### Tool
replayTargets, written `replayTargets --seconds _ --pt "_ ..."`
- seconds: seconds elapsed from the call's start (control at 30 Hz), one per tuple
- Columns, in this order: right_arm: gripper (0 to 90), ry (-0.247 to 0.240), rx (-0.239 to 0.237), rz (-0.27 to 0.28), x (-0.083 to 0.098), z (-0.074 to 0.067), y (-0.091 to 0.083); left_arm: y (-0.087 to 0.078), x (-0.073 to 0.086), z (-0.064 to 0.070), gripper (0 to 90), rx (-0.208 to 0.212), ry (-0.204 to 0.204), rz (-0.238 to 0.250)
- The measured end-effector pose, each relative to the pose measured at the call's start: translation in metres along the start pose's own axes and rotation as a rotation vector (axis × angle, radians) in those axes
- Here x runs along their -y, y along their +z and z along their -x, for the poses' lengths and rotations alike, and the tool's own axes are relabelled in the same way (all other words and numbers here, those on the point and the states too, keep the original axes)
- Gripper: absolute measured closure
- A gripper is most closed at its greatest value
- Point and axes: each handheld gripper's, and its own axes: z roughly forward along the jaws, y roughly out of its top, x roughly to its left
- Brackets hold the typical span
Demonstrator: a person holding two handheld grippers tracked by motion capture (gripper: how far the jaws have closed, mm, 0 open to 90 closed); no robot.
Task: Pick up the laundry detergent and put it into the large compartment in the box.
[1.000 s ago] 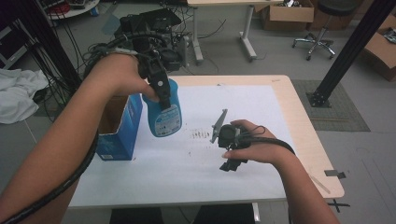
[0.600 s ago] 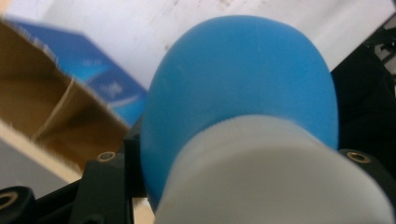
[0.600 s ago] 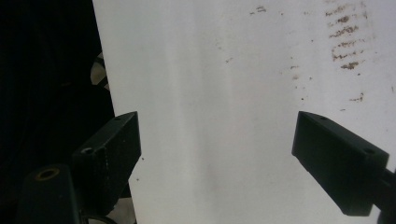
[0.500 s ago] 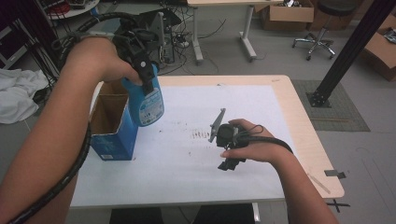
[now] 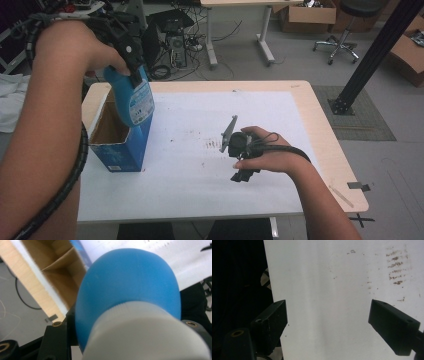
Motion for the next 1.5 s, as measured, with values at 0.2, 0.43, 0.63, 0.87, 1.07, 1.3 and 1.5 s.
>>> replayTargets --seconds 0.2,0.43,0.63,0.87,1.07,1.3,1.5 --pt "15.8 0.001 0.001 -0.001 -0.002 -0.001 0.001 -0.008 0.008 -0.019 40.5 -0.01 -0.085 0.018" --pt "15.8 0.0 0.003 -0.001 -0.002 -0.001 -0.001 0.002 0.016 -0.042 40.4 0.002 -0.207 0.033" --pt "15.8 -0.006 0.003 0.0 -0.002 -0.001 -0.001 0.008 0.019 -0.056 40.5 -0.033 -0.298 0.036" --pt "15.8 -0.003 0.003 0.001 -0.003 0.0 0.002 0.019 0.02 -0.065 40.4 -0.019 -0.333 0.044" --pt "15.8 -0.006 0.003 0.002 -0.003 0.0 0.001 0.034 0.021 -0.074 40.5 0.003 -0.348 0.031" --pt "15.7 -0.002 0.004 0.005 -0.001 -0.001 0.001 0.054 0.02 -0.08 40.5 0.019 -0.359 0.021" --pt "15.7 -0.004 0.004 0.004 -0.001 -0.002 0.0 0.069 0.018 -0.081 40.5 0.005 -0.359 0.016"
